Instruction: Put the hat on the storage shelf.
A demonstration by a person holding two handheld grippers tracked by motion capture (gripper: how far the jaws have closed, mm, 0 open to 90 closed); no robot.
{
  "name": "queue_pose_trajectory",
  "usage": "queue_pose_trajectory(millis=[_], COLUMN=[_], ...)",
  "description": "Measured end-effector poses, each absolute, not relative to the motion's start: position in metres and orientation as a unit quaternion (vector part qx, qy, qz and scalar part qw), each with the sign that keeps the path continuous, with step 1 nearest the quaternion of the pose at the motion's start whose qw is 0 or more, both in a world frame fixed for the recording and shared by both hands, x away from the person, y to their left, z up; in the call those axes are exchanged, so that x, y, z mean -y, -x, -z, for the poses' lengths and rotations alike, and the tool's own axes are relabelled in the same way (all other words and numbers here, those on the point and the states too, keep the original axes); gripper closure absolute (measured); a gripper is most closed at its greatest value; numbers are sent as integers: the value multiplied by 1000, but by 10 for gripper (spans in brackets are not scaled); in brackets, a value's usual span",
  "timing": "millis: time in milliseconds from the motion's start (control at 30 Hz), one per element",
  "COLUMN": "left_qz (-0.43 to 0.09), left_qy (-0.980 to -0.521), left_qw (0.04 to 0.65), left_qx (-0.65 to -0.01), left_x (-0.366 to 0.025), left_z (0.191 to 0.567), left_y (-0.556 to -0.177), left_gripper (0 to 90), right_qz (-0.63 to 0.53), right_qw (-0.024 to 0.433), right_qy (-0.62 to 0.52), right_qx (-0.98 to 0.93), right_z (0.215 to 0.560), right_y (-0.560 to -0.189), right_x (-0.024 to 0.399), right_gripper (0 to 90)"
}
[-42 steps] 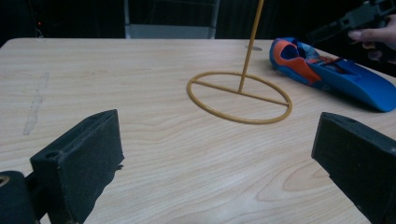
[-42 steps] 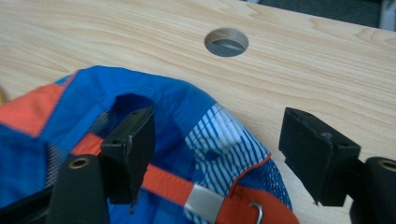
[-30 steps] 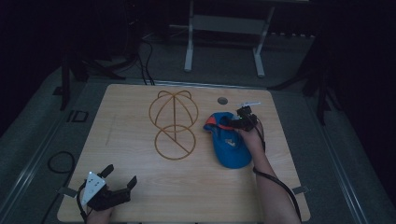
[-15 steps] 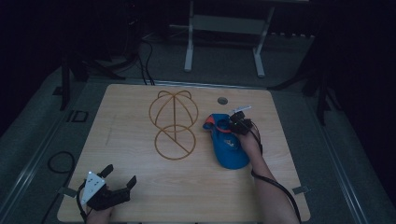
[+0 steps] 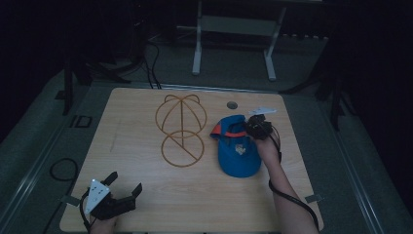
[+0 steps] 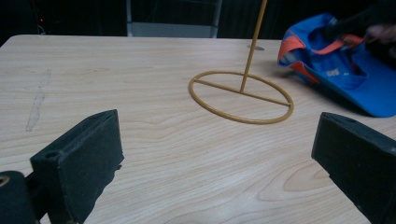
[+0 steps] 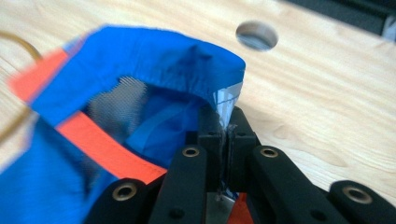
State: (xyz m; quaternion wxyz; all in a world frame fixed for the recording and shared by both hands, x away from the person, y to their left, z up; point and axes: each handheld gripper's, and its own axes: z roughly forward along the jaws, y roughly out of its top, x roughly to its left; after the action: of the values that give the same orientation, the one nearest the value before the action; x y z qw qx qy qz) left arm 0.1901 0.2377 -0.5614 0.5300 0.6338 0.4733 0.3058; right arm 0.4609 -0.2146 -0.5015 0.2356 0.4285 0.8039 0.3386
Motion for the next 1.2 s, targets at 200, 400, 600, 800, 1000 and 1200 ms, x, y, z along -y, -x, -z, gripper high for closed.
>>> queue_pose_trajectory(millis=[200, 400, 600, 800, 1000, 1200], left_qz=[-306, -304, -302, -280, -275, -278], left_qy=[-631, -642, -658, -678, -686, -689], left_qw=[530, 528, 523, 533, 543, 552], left_qx=[-476, -464, -450, -422, -399, -378], left_x=[-235, -229, -218, -204, -187, -177], left_z=[558, 555, 549, 532, 507, 482], left_y=[-190, -192, -192, -191, -188, -191], left_gripper=[22, 22, 41, 55, 55, 59], right_qz=[-398, -437, -475, -479, -491, -493], right_qw=[244, 246, 245, 269, 262, 271], right_qy=[-411, -402, -390, -382, -380, -369], right_qx=[-783, -766, -749, -744, -739, -740], right_z=[465, 440, 418, 403, 393, 384], right_y=[-426, -399, -375, -354, -341, -328], right_x=[226, 239, 252, 262, 276, 278], right_gripper=[879, 880, 879, 879, 878, 879])
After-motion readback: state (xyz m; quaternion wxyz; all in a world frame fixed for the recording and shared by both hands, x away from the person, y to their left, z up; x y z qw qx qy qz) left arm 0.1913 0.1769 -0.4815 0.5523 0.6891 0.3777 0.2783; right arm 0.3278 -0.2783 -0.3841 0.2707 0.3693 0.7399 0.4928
